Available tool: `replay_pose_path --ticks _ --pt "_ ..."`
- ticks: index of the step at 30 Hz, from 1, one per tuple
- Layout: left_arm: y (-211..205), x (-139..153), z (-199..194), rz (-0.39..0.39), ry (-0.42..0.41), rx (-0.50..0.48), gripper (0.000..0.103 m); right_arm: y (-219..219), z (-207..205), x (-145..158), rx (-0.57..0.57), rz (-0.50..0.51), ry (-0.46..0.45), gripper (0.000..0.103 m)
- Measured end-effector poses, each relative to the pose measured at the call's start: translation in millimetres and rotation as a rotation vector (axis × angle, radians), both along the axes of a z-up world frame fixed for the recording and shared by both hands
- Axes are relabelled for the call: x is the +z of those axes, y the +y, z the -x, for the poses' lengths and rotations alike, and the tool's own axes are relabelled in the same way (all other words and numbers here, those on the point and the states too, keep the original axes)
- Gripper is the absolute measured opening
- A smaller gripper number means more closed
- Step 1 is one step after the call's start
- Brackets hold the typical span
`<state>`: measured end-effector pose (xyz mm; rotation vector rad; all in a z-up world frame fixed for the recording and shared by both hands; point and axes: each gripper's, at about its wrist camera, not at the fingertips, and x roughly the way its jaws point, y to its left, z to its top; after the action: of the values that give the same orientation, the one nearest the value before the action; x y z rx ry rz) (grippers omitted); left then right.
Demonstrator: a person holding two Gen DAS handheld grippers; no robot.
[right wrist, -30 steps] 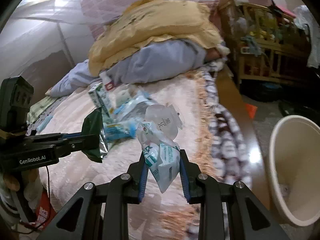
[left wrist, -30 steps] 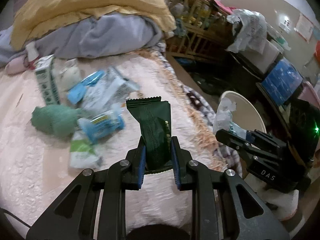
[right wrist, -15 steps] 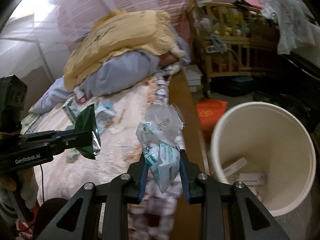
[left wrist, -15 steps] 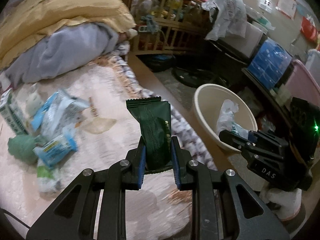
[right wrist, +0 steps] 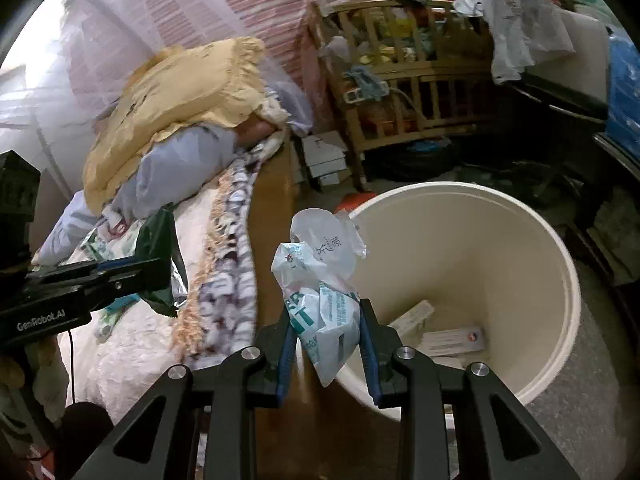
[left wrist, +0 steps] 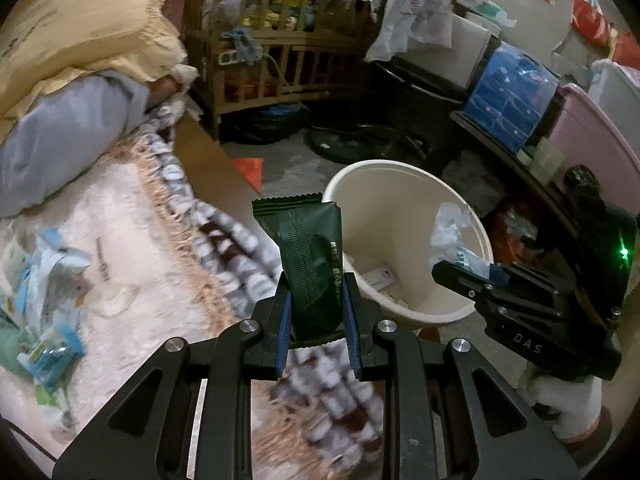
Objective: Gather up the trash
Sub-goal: 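Carry the green packet and plastic bag over the white bucket with both tools, then open both tools to drop the packet and bag into the bucket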
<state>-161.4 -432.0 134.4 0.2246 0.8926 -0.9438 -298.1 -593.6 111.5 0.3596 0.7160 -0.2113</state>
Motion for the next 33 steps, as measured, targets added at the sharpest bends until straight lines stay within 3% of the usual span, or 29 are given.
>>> replay_pose_path --ticks 12,33 --pt "-50 -13 -2 0.025 0.094 -0.066 0.021 -36 10 -10 -0.082 -0.035 0.003 0.028" --pt "-113 -37 -7 0.002 0.096 -0.112 0.021 -68 18 -32 -0.176 -0.064 0.005 0.028"
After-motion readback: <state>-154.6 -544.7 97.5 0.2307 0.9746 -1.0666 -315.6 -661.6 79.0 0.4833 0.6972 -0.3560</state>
